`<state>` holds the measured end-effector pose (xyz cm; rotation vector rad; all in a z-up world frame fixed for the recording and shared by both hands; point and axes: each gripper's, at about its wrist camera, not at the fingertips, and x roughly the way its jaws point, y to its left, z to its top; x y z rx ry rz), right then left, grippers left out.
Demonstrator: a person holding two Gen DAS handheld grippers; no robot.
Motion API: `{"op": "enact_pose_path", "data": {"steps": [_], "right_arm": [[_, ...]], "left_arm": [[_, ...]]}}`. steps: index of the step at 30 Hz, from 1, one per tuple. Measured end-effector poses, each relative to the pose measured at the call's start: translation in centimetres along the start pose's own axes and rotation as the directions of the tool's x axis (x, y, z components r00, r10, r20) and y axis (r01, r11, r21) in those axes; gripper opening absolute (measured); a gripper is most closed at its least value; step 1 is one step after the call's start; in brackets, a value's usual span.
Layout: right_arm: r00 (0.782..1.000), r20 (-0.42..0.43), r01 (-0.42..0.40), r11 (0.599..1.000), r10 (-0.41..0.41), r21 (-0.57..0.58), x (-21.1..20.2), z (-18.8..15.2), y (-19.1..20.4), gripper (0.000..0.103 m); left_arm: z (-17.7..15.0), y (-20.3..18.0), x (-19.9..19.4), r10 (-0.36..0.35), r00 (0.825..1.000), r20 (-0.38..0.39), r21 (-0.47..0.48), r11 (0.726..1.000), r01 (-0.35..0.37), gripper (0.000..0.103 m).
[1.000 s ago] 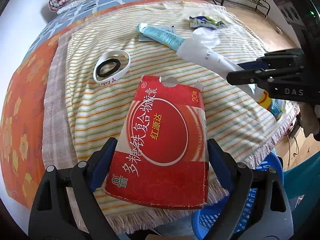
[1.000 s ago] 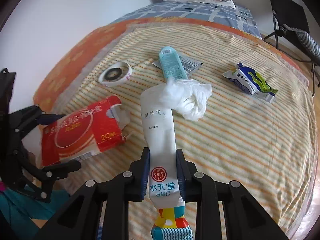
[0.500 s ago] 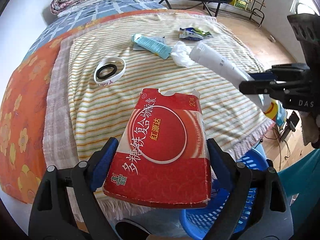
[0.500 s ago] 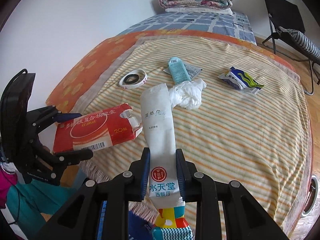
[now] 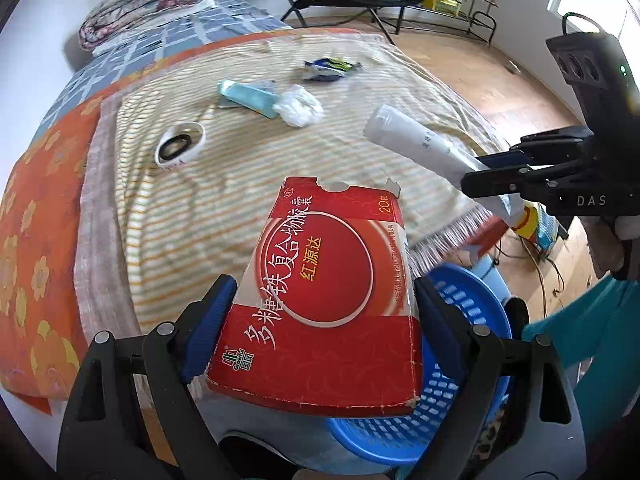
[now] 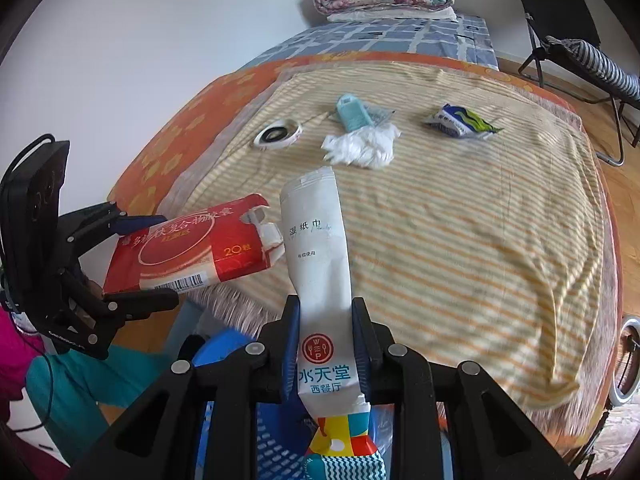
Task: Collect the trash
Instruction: 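Carry the red box and white tube in both tools over the blue basket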
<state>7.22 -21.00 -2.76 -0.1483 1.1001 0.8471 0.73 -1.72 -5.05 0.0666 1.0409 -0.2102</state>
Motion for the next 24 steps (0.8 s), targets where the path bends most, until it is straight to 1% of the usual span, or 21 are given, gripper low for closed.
{"op": "enact_pose_path", "data": {"steps": [9, 13, 16, 20, 24], "right_arm": [[0.999, -0.027, -0.034, 0.999, 0.034, 0.011, -1.1, -4.1, 1.0, 0.024], [0.998, -0.053, -0.029, 0.999, 0.030, 0.013, -0.8, -6.1, 1.3, 0.024], [0.997, -0.069, -0.039, 0.999, 0.041, 0.030, -0.5, -7.5, 1.3, 0.024], [0.996, -0.080, -0.043, 0.998, 0.046, 0.040, -0.4, -8.6, 1.4, 0.024], [0.992, -0.110, -0.053, 0.998, 0.057, 0.039, 0.3, -9.7, 1.9, 0.024]], "left_arm": [[-4.0, -2.5, -0.7, -0.032, 0.999, -0.028, 0.022, 0.999, 0.032, 0.090], [-5.6, -3.5, -0.5, -0.038, 0.998, -0.052, 0.036, 0.999, 0.040, 0.090], [-6.8, -4.0, -0.3, -0.050, 0.996, -0.072, 0.036, 0.998, 0.053, 0.090], [-7.9, -4.6, 0.1, -0.056, 0.994, -0.096, 0.047, 0.997, 0.060, 0.090], [-8.6, -4.8, 0.6, -0.066, 0.991, -0.117, 0.045, 0.996, 0.072, 0.090]]}}
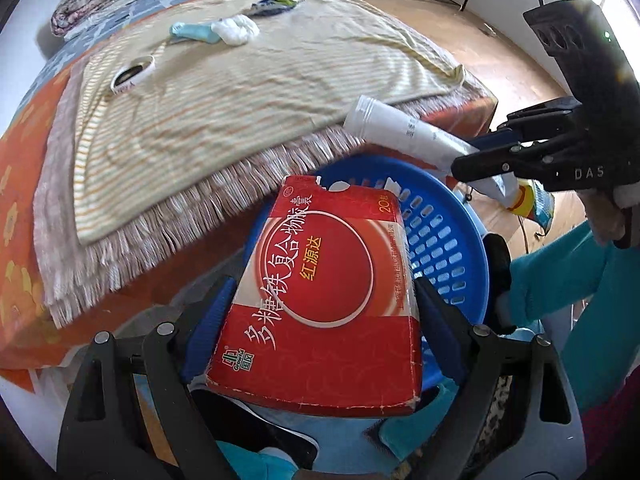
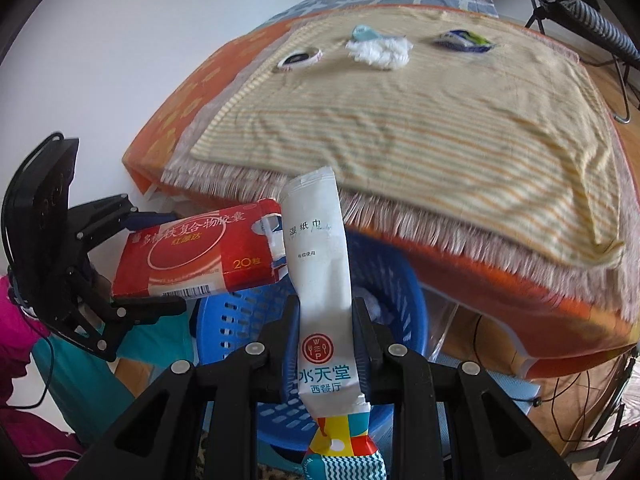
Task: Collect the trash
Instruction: 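Carry the red box and white tube in both tools over the blue basket, then open both tools to drop the box and tube into the basket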
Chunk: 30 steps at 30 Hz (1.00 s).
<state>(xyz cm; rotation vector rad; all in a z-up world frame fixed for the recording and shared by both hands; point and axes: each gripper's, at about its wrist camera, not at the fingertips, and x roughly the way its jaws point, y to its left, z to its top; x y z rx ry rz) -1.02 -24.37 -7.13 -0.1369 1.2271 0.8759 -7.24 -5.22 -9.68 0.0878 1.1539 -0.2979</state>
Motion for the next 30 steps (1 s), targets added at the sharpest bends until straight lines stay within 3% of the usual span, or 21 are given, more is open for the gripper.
{"op": "enact_pose_path", "data": {"steps": [21, 28, 30], "right_arm": [[0.989, -0.149, -0.018, 1.000, 0.016, -0.012, 4.8, -2.2, 0.9, 0.026], [0.986, -0.167, -0.019, 1.000, 0.017, -0.005, 5.5, -2.4, 0.9, 0.029], [0.986, -0.165, -0.015, 1.000, 0.014, 0.000, 5.6, -2.3, 0.8, 0.035]], "left_arm": [[-0.4, -0.9, 2.7, -0.027, 0.996, -0.089, 0.036, 0.999, 0.030, 0.090], [0.1, -0.9, 3.2, -0.030, 0.995, -0.095, 0.030, 0.999, 0.033, 0.090], [0.1, -1.0, 3.2, -0.030, 0.995, -0.095, 0.032, 0.999, 0.033, 0.090]]}}
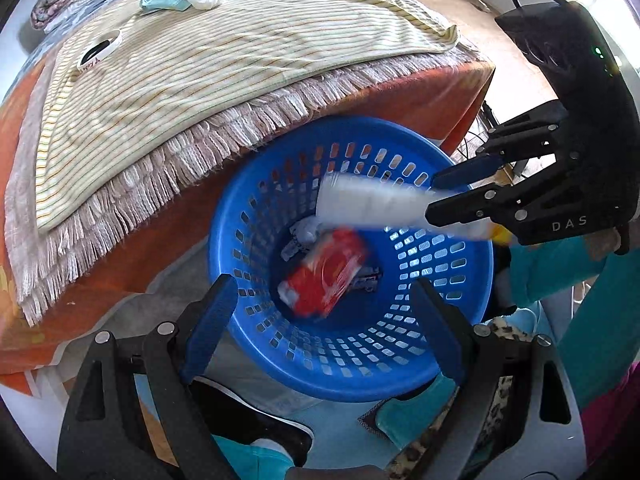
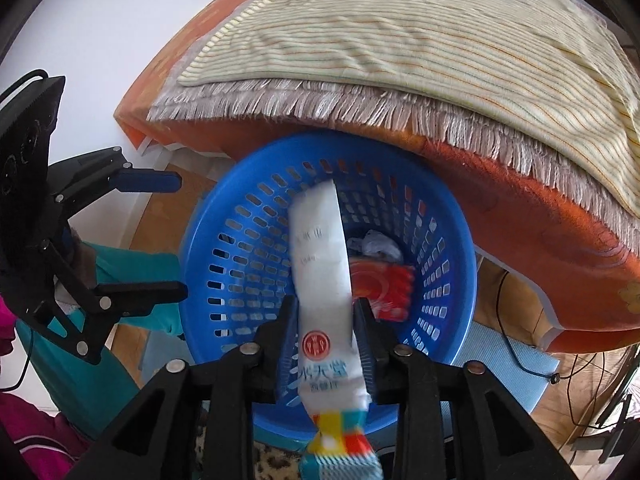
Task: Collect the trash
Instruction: 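Open both tools to drop the box and tube into the basket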
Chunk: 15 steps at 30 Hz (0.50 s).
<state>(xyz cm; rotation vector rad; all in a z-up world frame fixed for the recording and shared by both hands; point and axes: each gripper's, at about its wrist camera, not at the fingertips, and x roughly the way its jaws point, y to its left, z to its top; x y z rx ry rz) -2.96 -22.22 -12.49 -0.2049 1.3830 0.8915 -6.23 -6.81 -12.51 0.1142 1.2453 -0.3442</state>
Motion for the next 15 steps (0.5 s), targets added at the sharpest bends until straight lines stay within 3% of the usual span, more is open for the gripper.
{"op": "enact_pose_path", "data": {"steps": [3, 7, 9, 15], "right_arm": [[1.000, 0.009, 0.009, 1.000, -0.009, 0.017, -0.1, 0.1, -0.4, 0.054], [1.000, 0.018, 0.016, 0.999, -0.017, 0.036, -0.6, 0.2, -1.0, 0.057], [0.999, 0.023, 0.026, 0.998, -0.027, 0.049, -0.7, 0.2, -1.3, 0.066], [0.997, 0.054, 0.048, 0.997, -0.052, 0.068, -1.8, 0.7, -1.7, 0.077]], "left_arm": [[0.0, 0.0, 0.0, -0.001, 1.000, 0.000, 0.002, 1.000, 0.001, 0.090], [0.2, 0.0, 0.1, 0.001, 1.000, 0.000, 0.000, 1.000, -0.001, 0.090], [0.2, 0.0, 0.1, 0.001, 1.000, 0.000, 0.000, 1.000, -0.001, 0.090], [0.4, 0.3, 0.0, 0.011, 1.000, 0.010, -0.008, 1.000, -0.011, 0.090]]}}
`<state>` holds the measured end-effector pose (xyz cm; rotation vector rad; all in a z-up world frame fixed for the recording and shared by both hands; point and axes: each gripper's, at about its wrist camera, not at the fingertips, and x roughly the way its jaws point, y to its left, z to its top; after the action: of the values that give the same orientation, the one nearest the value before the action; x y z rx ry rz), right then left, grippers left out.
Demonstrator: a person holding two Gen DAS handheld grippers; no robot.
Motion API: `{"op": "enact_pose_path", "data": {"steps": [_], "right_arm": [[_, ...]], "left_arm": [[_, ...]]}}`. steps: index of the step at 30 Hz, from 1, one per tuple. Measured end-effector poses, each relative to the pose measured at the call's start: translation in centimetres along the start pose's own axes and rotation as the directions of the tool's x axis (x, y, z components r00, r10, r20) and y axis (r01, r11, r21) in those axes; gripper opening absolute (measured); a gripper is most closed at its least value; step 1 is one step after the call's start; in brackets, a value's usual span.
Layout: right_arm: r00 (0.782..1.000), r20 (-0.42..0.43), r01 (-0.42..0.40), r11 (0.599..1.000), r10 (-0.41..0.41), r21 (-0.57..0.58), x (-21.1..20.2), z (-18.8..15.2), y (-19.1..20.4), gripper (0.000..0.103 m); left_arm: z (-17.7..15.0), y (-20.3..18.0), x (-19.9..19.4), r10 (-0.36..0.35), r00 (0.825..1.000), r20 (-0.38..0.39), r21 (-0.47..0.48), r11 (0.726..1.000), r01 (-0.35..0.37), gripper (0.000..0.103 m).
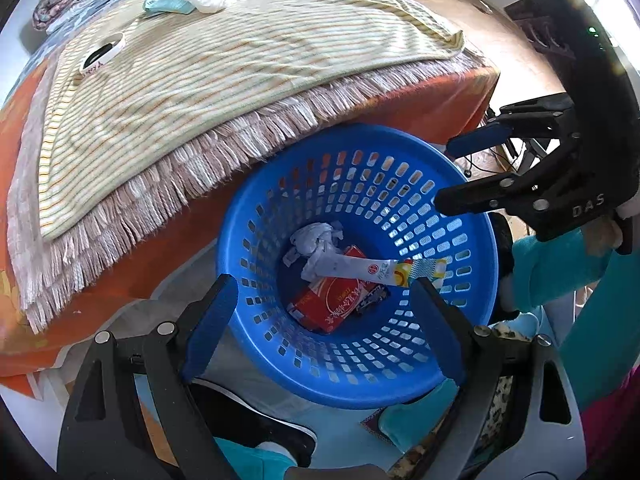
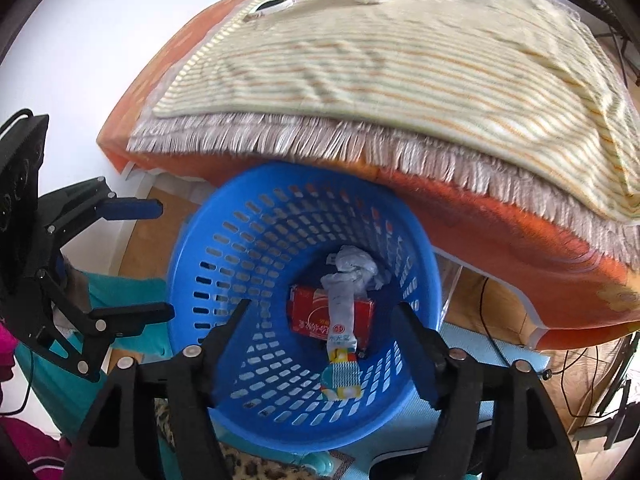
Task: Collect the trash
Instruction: 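Open both tools to drop the box and tube into the basket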
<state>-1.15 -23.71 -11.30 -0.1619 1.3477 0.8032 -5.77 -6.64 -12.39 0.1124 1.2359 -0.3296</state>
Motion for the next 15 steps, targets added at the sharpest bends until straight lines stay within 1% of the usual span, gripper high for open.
{"op": "enact_pose_path", "data": {"steps": [3, 10, 15], "right_arm": [[0.999, 0.033, 0.006, 1.000, -0.006, 0.007, -0.8, 0.4, 0.0, 0.083], [0.994, 0.107, 0.020, 0.999, -0.023, 0.026, -2.6, 1.9, 0.0, 0.085], [0.983, 0.177, 0.046, 0.997, -0.055, 0.053, -4.6, 3.5, -0.4, 0.088]], "left_arm": [[0.5, 0.7, -0.5, 0.012, 1.000, 0.018, -0.016, 1.000, -0.012, 0.090], [1.9, 2.6, -2.1, 0.047, 0.995, 0.082, -0.061, 0.997, -0.042, 0.090], [3.7, 4.1, -3.6, 0.071, 0.987, 0.141, -0.107, 0.993, -0.056, 0.090]]}}
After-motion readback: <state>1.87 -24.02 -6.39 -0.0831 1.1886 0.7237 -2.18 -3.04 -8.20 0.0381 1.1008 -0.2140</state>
